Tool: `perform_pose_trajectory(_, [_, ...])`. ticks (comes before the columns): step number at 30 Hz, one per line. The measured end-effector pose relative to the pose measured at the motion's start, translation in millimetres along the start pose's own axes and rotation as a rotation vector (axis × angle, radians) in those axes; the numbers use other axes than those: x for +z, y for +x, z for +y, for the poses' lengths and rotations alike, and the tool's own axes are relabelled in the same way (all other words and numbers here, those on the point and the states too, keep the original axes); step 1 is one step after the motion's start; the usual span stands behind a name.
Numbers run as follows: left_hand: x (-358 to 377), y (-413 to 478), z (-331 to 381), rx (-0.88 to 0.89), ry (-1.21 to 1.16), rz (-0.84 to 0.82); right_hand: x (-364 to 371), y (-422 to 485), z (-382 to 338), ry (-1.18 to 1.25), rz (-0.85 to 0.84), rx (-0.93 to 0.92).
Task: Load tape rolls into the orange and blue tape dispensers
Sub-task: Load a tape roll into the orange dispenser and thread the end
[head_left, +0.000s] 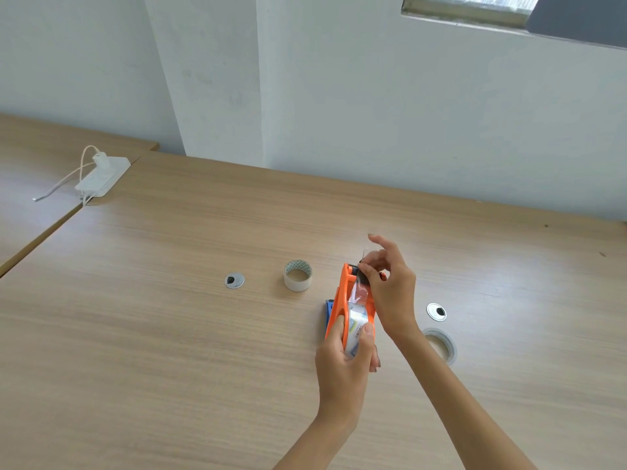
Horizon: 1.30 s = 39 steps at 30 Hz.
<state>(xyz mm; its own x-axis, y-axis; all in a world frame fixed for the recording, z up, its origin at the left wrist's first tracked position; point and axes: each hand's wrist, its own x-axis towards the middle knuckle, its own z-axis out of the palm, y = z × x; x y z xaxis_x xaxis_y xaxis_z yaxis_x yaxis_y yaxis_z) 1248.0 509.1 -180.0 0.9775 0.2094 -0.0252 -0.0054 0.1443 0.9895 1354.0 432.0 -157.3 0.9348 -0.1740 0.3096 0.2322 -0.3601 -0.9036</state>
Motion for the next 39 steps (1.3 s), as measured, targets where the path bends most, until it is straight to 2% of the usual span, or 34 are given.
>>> perform_pose_trajectory(6, [-1.7,-1.2,-7.2,-0.079,-0.022,-0.053,-3.9,8.3,-2.7,0.009,0.054,0.033])
perform_pose_trajectory(8, [-4.7,-0.3,-10.2,-0.111,-0.04,-0.058,-6.2,11.5,-2.7,0.01,0.022,0.056])
perform_pose_trajectory(11, [-6.4,-1.8,-8.5,-0.081,-0.057,-0.093,-5.9,10.7,4.2,0.015,-0.025,0.121])
perform_pose_trajectory(14, [-5.7,-4.6,-8.0,-0.051,-0.049,-0.12,-9.4,9.9,10.2,0.04,0.032,0.165])
perform_pose_trajectory(22, [-10.4,-13.9,-15.6,-0.109,-0.043,-0.192,-14.6,17.1,-0.3,0.066,0.002,0.116])
perform_pose_trajectory(26, [-12.8,-13.1,-18.3,-0.153,-0.064,-0.125,-19.4,14.6,-3.1,0.07,-0.065,0.106])
perform_pose_trajectory(35, [-7.6,-13.9,-11.6,-0.078,-0.005,-0.034,-24.4,0.3,-1.4,0.219,-0.169,0.39])
perform_pose_trajectory(39, [-8.3,-15.5,-14.6,-0.068,0.013,-0.022,-31.6,9.4,-2.2,0.308,-0.344,0.521])
